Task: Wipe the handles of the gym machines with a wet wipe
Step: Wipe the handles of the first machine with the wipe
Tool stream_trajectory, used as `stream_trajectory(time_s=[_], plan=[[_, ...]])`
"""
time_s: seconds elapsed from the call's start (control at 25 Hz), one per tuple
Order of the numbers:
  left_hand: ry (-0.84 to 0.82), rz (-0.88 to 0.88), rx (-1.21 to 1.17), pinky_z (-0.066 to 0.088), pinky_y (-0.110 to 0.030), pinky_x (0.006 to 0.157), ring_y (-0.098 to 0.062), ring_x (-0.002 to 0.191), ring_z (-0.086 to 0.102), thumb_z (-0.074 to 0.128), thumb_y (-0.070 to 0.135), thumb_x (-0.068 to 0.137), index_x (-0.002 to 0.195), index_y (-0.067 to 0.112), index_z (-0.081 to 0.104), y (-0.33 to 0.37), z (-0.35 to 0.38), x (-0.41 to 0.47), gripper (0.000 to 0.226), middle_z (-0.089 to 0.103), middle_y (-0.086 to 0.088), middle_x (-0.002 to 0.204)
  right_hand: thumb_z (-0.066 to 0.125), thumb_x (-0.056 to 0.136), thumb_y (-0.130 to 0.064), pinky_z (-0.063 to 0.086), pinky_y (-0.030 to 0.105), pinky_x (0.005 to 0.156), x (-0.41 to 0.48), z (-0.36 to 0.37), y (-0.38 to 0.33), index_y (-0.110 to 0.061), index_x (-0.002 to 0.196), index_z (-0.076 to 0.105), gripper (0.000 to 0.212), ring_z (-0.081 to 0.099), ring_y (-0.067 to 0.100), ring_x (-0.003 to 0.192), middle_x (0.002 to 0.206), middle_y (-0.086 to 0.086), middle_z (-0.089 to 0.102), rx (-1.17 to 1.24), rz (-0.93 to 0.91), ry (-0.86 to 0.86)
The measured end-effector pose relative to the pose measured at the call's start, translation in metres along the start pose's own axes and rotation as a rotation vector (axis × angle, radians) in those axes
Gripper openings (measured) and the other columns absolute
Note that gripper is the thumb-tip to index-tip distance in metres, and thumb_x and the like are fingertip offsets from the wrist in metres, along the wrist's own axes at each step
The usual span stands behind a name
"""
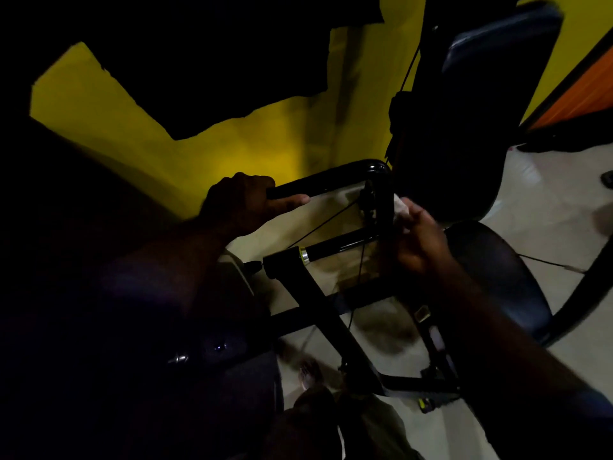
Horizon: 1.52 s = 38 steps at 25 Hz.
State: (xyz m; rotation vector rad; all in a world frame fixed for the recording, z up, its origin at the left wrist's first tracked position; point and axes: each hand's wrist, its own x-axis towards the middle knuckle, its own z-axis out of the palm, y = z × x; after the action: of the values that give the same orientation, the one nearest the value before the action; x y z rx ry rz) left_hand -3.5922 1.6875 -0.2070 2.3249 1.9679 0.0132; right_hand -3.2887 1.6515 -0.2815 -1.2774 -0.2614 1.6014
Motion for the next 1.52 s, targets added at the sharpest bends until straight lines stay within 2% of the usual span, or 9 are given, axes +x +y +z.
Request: stream_trajectory(time_s=[0.16,0.32,0.48,0.64,0.8,1.0,1.2,1.4,1.52], plan=[[0.007,0.039,-0.007,0.025,-0.024,0.050,-0.016,0.049,0.042,0.007,0.108,0.063,0.066,0.019,0.042,-0.004,0.003,0.002,0.095,0.042,0.003,0.058,0.070,0.093,-0.008,0.062,0.053,0.087,0.010,0.042,-0.030,-0.011,0.104,0.077,0.013,0.075,0.029,0.094,0.102,0.014,0.078,-0.454,-0.434,0.005],[0.002,0.004,-0.039,0.030,-0.025,0.052,-0.016,0.051,0.048,0.014,0.107,0.064,0.063,0.020,0.044,-0.006,0.006,0.004,0.093,0.046,0.002,0.058,0.063,0.088,0.010,0.058,0.032,0.094,0.004,0.064,-0.042,-0.013,0.115,0.076,0.037,0.072,0.020,0.111,0.117,0.005,0.076,-0.745,-0.783,-0.127],[-0.037,-0.001,-0.054,0.030,-0.026,0.052,-0.016,0.053,0.050,0.019,0.107,0.066,0.061,0.020,0.042,-0.006,0.005,0.005,0.090,0.047,0.002,0.058,0.065,0.089,0.008,0.047,0.032,0.111,-0.009,0.045,-0.040,-0.013,0.130,0.070,0.046,0.060,0.019,0.132,0.137,0.004,0.067,-1.009,-1.008,-0.369],[-0.062,-0.012,-0.071,0.033,-0.026,0.053,-0.016,0.054,0.051,0.023,0.106,0.065,0.061,0.019,0.041,-0.007,0.004,0.007,0.089,0.047,0.002,0.058,0.062,0.095,-0.009,0.048,0.024,0.108,-0.014,0.032,-0.019,-0.023,0.128,0.068,0.036,0.063,0.013,0.119,0.127,0.009,0.070,-0.992,-1.092,-0.031],[-0.067,-0.025,-0.056,0.035,-0.026,0.052,-0.017,0.054,0.054,0.029,0.104,0.069,0.060,0.019,0.043,-0.006,0.005,0.008,0.087,0.049,0.001,0.057,0.066,0.084,0.013,0.043,0.040,0.113,-0.007,0.059,-0.028,-0.008,0.130,0.070,0.050,0.055,0.026,0.133,0.139,0.008,0.065,-1.299,-1.333,-0.432],[-0.061,-0.049,-0.091,0.045,-0.031,0.053,-0.017,0.051,0.054,0.030,0.107,0.066,0.058,0.017,0.042,-0.008,0.006,0.008,0.091,0.048,0.001,0.054,0.057,0.095,0.007,0.041,0.017,0.111,-0.013,-0.008,-0.034,-0.025,0.128,0.065,0.046,0.059,0.028,0.131,0.140,-0.002,0.060,-1.073,-0.985,-0.198],[-0.025,-0.064,-0.091,0.032,-0.027,0.049,-0.016,0.046,0.045,0.032,0.107,0.065,0.055,0.018,0.035,-0.005,0.008,0.009,0.090,0.037,0.003,0.050,0.054,0.091,0.004,0.040,0.029,0.116,0.001,0.050,-0.053,-0.015,0.130,0.070,0.047,0.056,0.020,0.133,0.139,0.005,0.064,-1.261,-1.221,-0.514],[0.056,-0.140,-0.157,0.040,-0.027,0.050,-0.014,0.051,0.053,0.039,0.109,0.058,0.057,0.021,0.053,-0.008,0.012,0.009,0.090,0.050,0.003,0.051,0.066,0.096,-0.018,0.057,0.047,0.099,0.027,0.028,-0.051,-0.026,0.106,0.077,0.017,0.073,0.019,0.108,0.110,-0.003,0.077,-0.760,-0.689,-0.270],[0.160,-0.188,-0.160,0.040,-0.026,0.050,-0.015,0.051,0.054,0.044,0.109,0.055,0.060,0.023,0.056,-0.007,0.018,0.007,0.087,0.051,0.003,0.050,0.065,0.100,-0.024,0.057,0.049,0.097,0.042,0.006,-0.022,-0.023,0.108,0.077,0.014,0.072,0.029,0.106,0.112,0.010,0.077,-0.516,-0.404,-0.192]])
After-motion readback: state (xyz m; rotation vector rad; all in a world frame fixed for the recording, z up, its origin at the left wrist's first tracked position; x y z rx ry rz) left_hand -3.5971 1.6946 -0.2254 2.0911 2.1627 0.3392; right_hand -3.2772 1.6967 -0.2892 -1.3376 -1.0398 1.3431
